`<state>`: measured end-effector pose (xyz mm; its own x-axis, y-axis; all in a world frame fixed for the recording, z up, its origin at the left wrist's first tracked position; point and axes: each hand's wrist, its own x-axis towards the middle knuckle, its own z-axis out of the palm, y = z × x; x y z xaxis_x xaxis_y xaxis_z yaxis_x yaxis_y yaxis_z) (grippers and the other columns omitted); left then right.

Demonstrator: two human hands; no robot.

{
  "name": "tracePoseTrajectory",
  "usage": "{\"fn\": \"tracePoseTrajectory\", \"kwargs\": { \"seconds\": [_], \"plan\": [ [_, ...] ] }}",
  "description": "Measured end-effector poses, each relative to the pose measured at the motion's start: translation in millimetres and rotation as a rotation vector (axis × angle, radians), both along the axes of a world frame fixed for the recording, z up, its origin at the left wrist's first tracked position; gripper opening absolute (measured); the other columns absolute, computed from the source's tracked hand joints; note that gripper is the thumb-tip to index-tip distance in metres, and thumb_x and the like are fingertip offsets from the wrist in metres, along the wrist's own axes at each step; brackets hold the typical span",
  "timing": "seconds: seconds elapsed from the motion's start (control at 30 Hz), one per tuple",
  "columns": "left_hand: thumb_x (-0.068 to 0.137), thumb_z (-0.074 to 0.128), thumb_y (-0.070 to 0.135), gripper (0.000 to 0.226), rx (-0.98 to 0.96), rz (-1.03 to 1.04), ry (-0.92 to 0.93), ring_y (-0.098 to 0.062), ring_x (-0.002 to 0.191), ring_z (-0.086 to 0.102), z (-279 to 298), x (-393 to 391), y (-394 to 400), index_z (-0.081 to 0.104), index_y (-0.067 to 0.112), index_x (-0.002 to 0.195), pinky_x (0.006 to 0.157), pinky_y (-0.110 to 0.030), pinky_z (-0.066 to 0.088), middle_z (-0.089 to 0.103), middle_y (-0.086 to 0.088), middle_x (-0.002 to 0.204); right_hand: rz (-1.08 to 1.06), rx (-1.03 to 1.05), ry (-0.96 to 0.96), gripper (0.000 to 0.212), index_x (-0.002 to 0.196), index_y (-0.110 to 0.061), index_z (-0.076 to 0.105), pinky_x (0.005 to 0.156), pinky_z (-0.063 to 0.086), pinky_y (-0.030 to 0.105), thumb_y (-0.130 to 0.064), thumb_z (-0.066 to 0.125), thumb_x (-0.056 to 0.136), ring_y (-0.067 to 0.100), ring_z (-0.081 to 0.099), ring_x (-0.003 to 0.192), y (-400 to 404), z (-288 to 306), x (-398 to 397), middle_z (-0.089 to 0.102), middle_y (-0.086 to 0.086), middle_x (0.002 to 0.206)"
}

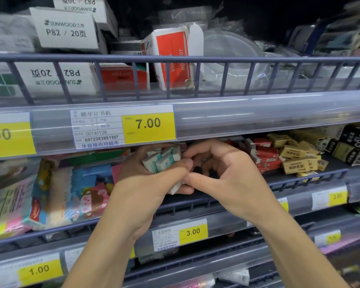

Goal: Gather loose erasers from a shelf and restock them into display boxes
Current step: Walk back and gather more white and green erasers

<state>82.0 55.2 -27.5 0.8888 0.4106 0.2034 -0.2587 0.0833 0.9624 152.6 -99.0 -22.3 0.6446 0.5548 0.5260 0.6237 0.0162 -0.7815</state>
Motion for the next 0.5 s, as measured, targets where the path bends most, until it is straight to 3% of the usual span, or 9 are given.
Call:
{"fn": "tracePoseTrajectory", "kwargs": {
  "seconds": [0.07,0.13,0.2,0.27,0.3,0.37,0.43,0.5],
  "plan": [
    [0.049,0.088,0.04,0.032,0.026,0.014,0.029,-0.025,0.072,0.078,-1,0,-2,0.082,0.035,0.079,0.084,-0.055,0.062,0.081,-0.004,0.08,0.02,-0.045,-0.014,0.03,0.108,-0.031,0.07,0.076,0.056,0.045,-0.024,0.081,0.08,0.02,0.068,0.087,-7,4,4,0.073,-0.004,0.097],
    [0.051,0.089,0.036,0.03,0.038,0.021,-0.009,-0.026,0.075,0.079,-1,0,-3,0.081,0.04,0.079,0.074,-0.051,0.064,0.081,-0.003,0.082,0.015,-0.046,-0.018,0.029,0.109,-0.03,0.071,0.081,0.057,0.039,-0.026,0.08,0.081,0.019,0.069,0.094,-15,8,11,0.074,-0.007,0.101],
    [0.058,0.089,0.02,0.028,-0.001,-0.012,-0.057,-0.027,0.079,0.08,-1,0,-2,0.081,0.039,0.078,0.059,-0.038,0.064,0.081,-0.006,0.085,-0.076,-0.071,-0.039,0.023,0.104,-0.033,0.072,0.081,0.054,0.025,-0.024,0.078,0.084,0.011,0.069,0.095,-23,11,26,0.073,-0.015,0.099],
    [0.064,0.088,0.008,0.031,-0.04,-0.05,-0.056,-0.028,0.082,0.08,0,0,-1,0.081,0.036,0.074,0.055,-0.034,0.063,0.081,-0.009,0.084,-0.286,-0.299,-0.131,0.021,0.106,-0.036,0.068,0.077,0.043,0.012,-0.024,0.074,0.089,0.0,0.063,0.094,-25,13,44,0.067,-0.027,0.093],
    [0.067,0.09,0.001,0.035,-0.05,-0.056,-0.049,-0.029,0.082,0.08,0,0,-1,0.081,0.034,0.073,0.056,-0.035,0.063,0.08,-0.009,0.083,-0.372,-0.485,-0.182,0.024,0.114,-0.036,0.066,0.079,0.041,0.012,-0.026,0.07,0.093,0.002,0.06,0.099,-24,15,53,0.063,-0.027,0.096],
    [0.075,0.085,-0.009,0.035,-0.069,-0.049,-0.043,-0.032,0.082,0.079,-1,0,-1,0.081,0.026,0.074,0.058,-0.037,0.064,0.079,-0.011,0.081,-0.443,-0.817,-0.245,0.039,0.136,-0.036,0.056,0.094,0.042,0.022,-0.031,0.061,0.098,0.016,0.053,0.12,-19,16,67,0.063,-0.015,0.123],
    [0.077,0.08,-0.011,0.032,-0.099,-0.033,-0.044,-0.034,0.082,0.079,-2,0,-1,0.079,0.022,0.074,0.059,-0.039,0.064,0.079,-0.013,0.082,-0.414,-1.0,-0.284,0.048,0.147,-0.037,0.045,0.111,0.036,0.033,-0.03,0.055,0.101,0.027,0.039,0.137,-13,15,75,0.051,-0.004,0.149],
    [0.075,0.081,-0.009,0.029,-0.12,-0.036,-0.05,-0.035,0.084,0.079,-3,0,-1,0.078,0.02,0.078,0.06,-0.039,0.064,0.079,-0.014,0.084,-0.364,-1.099,-0.314,0.053,0.15,-0.041,0.039,0.117,0.03,0.039,-0.023,0.05,0.102,0.029,0.03,0.144,-6,12,81,0.039,-0.005,0.158]
  ]
}}
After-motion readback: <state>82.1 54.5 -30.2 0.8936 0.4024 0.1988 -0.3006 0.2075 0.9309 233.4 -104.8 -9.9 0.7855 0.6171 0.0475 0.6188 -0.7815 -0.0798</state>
